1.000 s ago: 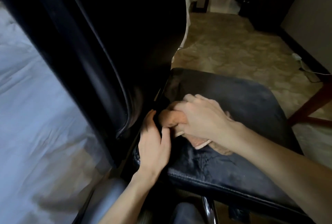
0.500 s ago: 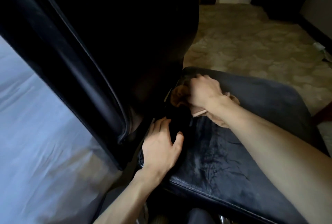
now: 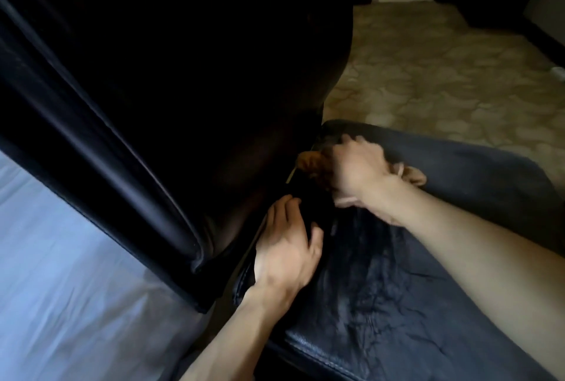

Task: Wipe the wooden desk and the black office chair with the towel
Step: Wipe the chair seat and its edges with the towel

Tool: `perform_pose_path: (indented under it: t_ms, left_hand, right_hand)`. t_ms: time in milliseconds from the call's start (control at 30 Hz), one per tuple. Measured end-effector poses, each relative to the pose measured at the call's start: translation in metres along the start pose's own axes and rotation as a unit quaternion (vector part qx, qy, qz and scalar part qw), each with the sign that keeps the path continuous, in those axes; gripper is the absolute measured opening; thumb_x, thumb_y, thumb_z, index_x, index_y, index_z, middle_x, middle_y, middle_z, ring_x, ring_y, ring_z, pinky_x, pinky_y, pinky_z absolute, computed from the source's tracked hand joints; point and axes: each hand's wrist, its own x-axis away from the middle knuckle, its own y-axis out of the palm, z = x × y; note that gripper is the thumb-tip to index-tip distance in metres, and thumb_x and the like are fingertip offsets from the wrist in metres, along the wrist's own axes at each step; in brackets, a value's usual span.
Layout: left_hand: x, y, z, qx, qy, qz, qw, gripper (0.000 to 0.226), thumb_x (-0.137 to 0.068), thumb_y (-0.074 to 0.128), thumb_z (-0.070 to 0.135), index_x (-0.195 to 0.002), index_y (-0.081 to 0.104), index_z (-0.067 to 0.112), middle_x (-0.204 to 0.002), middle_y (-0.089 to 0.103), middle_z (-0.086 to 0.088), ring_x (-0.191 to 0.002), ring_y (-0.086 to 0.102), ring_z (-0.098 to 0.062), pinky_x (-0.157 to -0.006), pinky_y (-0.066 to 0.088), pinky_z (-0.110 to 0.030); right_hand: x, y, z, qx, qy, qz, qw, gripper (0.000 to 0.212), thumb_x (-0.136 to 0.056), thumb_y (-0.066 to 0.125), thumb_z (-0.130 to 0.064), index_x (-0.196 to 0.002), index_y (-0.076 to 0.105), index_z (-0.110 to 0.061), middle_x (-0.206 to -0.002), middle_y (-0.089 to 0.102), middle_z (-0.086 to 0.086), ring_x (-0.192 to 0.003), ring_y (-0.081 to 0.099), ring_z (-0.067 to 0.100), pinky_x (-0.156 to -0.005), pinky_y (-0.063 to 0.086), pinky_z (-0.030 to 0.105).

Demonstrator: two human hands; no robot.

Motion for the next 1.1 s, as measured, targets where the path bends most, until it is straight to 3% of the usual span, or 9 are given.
perform_pose_path:
  t_ms: [167,233,367,467,567,633,700,900,1100]
  left_hand:
    - [-0.001,-0.002,-0.001,0.005,0.01,0.003,1.0,0.057,-0.093,0.035,0.045,-0.133,0.054,0.009,-0.142,0.052,-0.005,-0.136,0.045,-0.021,-0.111,0.042,-0.033]
    - [-0.002,-0.001,-0.002,0.012,0.008,0.01,1.0,0.055,-0.093,0.038,0.044,-0.132,0.055,0.009,-0.14,0.053,-0.006,-0.134,0.046,-0.022,-0.109,0.043,-0.034]
    - [-0.002,0.004,-0.004,0.008,0.001,0.017,1.0,0.054,-0.092,0.039,0.044,-0.125,0.058,0.005,-0.133,0.059,-0.011,-0.129,0.054,-0.028,-0.101,0.051,-0.039]
    - [-0.001,0.008,-0.006,0.012,0.012,0.035,0.999,0.046,-0.091,0.041,0.042,-0.12,0.059,0.01,-0.131,0.059,-0.006,-0.127,0.055,-0.026,-0.094,0.055,-0.038]
    - [0.0,0.008,-0.01,0.017,0.023,0.049,0.998,0.043,-0.09,0.043,0.041,-0.119,0.061,0.014,-0.133,0.058,-0.003,-0.127,0.055,-0.022,-0.093,0.055,-0.036]
    - [-0.003,0.009,-0.01,0.012,0.035,0.054,0.998,0.042,-0.092,0.044,0.041,-0.119,0.061,0.014,-0.133,0.058,-0.002,-0.127,0.054,-0.022,-0.094,0.055,-0.036]
    - [-0.003,0.01,-0.011,0.001,0.045,0.05,0.998,0.042,-0.093,0.044,0.04,-0.121,0.061,0.014,-0.134,0.057,-0.003,-0.127,0.054,-0.022,-0.093,0.056,-0.036]
    - [-0.005,0.01,-0.01,0.008,0.046,0.053,0.998,0.043,-0.095,0.044,0.041,-0.124,0.061,0.015,-0.136,0.056,0.0,-0.129,0.05,-0.017,-0.093,0.056,-0.033]
    - [-0.005,0.01,-0.009,-0.006,0.044,0.056,0.997,0.037,-0.093,0.048,0.037,-0.12,0.061,0.014,-0.131,0.058,-0.002,-0.125,0.051,-0.018,-0.091,0.053,-0.031]
  right_hand:
    - [-0.038,-0.004,0.014,0.004,0.029,-0.009,1.0,0.049,-0.091,0.067,-0.053,-0.13,0.064,-0.022,-0.126,0.059,0.011,-0.117,0.058,0.037,-0.08,0.046,0.039]
    - [-0.023,-0.01,0.009,0.003,-0.032,0.026,0.999,0.054,-0.085,0.071,-0.059,-0.128,0.064,-0.026,-0.125,0.058,0.011,-0.115,0.056,0.036,-0.079,0.044,0.04]
    - [0.023,-0.003,-0.005,0.047,-0.234,0.067,0.969,0.044,-0.06,0.085,-0.042,-0.099,0.072,-0.026,-0.098,0.06,0.008,-0.088,0.061,0.034,-0.062,0.042,0.037]
    - [0.016,0.003,0.003,0.051,-0.282,0.031,0.958,0.034,-0.069,0.077,-0.041,-0.099,0.07,-0.029,-0.099,0.061,0.006,-0.088,0.062,0.033,-0.063,0.044,0.038]
    - [-0.022,-0.003,0.011,0.066,-0.195,-0.005,0.979,0.04,-0.087,0.064,-0.042,-0.126,0.063,-0.033,-0.13,0.055,0.003,-0.12,0.053,0.032,-0.087,0.048,0.04]
    - [-0.051,-0.001,0.02,0.079,-0.137,-0.029,0.987,0.04,-0.092,0.062,-0.04,-0.131,0.062,-0.03,-0.136,0.054,0.002,-0.128,0.05,0.03,-0.087,0.048,0.038]
    - [-0.075,0.005,0.027,0.084,-0.094,-0.037,0.991,0.034,-0.096,0.059,-0.038,-0.127,0.066,-0.028,-0.134,0.061,0.002,-0.128,0.053,0.031,-0.083,0.049,0.038]
    - [-0.117,0.015,0.054,0.054,0.047,-0.032,0.997,0.037,-0.099,0.057,-0.026,-0.134,0.065,-0.017,-0.137,0.058,0.012,-0.13,0.052,0.039,-0.1,0.049,0.047]
    - [-0.132,0.019,0.055,0.05,0.056,0.001,0.997,0.04,-0.094,0.065,-0.034,-0.132,0.066,-0.022,-0.139,0.055,0.013,-0.13,0.05,0.041,-0.103,0.045,0.049]
